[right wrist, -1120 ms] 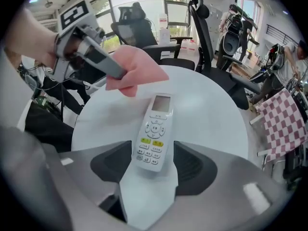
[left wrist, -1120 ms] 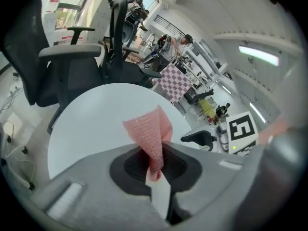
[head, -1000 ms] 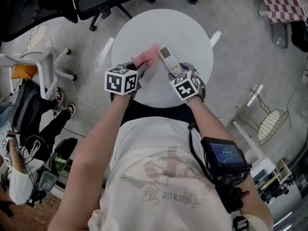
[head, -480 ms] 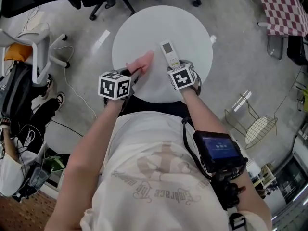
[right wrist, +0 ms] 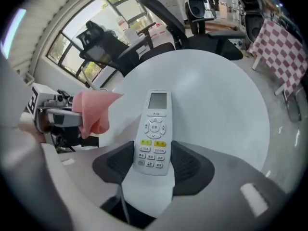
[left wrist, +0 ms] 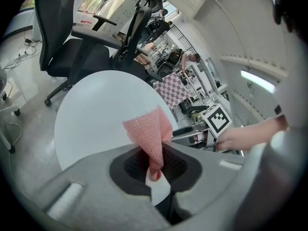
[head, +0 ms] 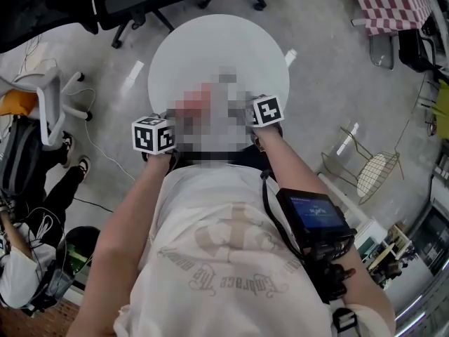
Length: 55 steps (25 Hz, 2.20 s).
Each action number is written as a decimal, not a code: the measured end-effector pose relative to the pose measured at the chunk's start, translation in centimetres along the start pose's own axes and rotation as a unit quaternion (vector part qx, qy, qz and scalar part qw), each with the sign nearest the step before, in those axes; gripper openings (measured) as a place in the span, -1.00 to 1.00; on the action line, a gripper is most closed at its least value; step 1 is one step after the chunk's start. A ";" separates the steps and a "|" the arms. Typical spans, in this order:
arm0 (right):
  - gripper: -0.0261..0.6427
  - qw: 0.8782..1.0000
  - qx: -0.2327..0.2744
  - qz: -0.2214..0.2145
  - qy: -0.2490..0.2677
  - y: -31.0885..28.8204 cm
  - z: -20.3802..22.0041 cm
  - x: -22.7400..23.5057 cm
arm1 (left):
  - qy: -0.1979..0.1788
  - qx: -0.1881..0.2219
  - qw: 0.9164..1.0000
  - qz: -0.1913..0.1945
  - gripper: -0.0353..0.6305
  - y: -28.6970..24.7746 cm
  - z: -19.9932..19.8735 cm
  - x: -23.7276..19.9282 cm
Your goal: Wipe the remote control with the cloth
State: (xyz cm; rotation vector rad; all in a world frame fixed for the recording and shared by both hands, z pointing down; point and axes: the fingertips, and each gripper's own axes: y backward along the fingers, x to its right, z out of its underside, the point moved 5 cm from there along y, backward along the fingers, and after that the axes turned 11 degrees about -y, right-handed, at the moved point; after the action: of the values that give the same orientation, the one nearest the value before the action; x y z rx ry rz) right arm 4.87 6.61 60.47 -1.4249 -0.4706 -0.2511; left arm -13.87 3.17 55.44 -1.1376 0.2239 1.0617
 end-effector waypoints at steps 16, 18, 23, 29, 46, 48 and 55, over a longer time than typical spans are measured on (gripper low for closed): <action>-0.18 0.938 0.096 -0.325 -0.073 7.3 -2.6 -3.0 | 0.147 0.127 0.979 0.069 -0.80 0.5 -1.1 3.9; -0.18 0.918 0.118 -0.373 -0.073 8.9 -3.2 -3.7 | 0.172 0.151 0.968 0.100 -0.80 0.0 -1.9 5.4; -0.18 0.877 0.149 -0.451 -0.065 10.9 -4.4 -5.7 | 0.222 0.197 0.936 0.191 -0.79 -0.3 -4.1 8.2; -0.18 0.866 0.137 -0.478 -0.048 11.3 -4.5 -6.8 | 0.221 0.208 0.925 0.228 -0.78 -0.7 -5.5 9.9; -0.18 0.892 0.024 -0.449 0.051 9.8 -0.6 -7.2 | 0.250 0.278 0.904 0.207 -0.78 1.3 -9.4 5.1; -0.18 0.892 0.017 -0.446 0.064 9.7 -0.4 -7.2 | 0.251 0.293 0.897 0.214 -0.78 1.8 -10.4 4.8; -0.18 0.894 0.005 -0.440 0.086 9.3 0.0 -7.2 | 0.243 0.285 0.904 0.206 -0.78 2.1 -11.0 3.7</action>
State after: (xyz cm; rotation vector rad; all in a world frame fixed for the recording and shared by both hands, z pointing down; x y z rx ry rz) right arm 2.60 7.14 48.93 -1.0810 -0.9501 -1.0930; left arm -9.73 -3.69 46.81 -0.8075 1.1405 0.9602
